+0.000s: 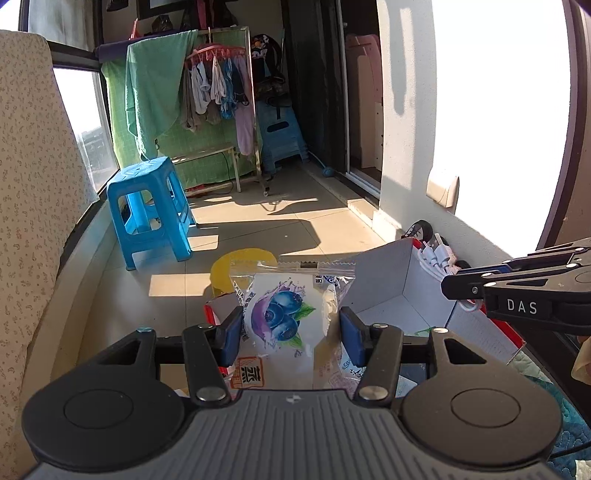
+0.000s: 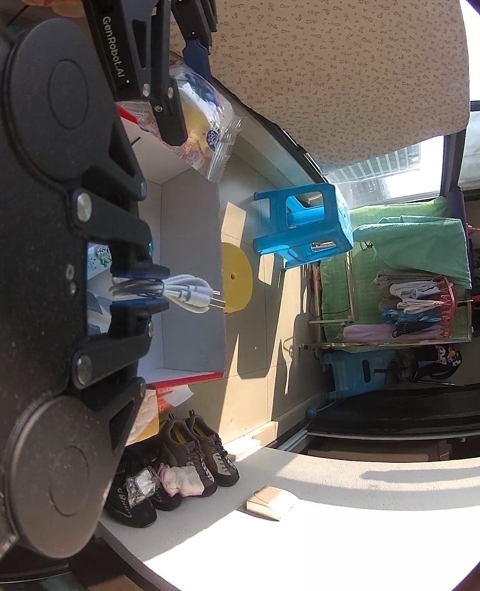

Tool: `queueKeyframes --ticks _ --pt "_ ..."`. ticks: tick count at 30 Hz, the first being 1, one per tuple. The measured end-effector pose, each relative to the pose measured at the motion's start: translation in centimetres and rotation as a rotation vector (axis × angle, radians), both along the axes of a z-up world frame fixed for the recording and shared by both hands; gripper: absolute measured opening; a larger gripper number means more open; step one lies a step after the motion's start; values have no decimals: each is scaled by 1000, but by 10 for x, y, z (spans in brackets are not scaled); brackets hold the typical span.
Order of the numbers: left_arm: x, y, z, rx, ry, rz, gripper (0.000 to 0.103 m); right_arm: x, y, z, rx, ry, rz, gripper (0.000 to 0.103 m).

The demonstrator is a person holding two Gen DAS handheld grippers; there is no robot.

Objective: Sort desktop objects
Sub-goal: 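Lift the cable and pastry bag and carry them over the red box, then open both tools to drop the cable and pastry bag into the box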

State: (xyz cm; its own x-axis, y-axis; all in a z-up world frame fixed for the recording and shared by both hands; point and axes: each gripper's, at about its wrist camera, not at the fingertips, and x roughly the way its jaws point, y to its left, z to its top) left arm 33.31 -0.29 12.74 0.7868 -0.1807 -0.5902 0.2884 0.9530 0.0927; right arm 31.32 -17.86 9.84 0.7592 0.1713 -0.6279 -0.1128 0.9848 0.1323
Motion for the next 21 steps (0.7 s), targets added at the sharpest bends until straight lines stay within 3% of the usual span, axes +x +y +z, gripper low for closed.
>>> queueKeyframes --ticks 8,21 --pt "34 -10 -33 45 98 -19 53 23 9 -27 -46 67 -3 10" --pt "50 -11 -68 125 194 -32 53 32 19 -57 -88 148 44 6"
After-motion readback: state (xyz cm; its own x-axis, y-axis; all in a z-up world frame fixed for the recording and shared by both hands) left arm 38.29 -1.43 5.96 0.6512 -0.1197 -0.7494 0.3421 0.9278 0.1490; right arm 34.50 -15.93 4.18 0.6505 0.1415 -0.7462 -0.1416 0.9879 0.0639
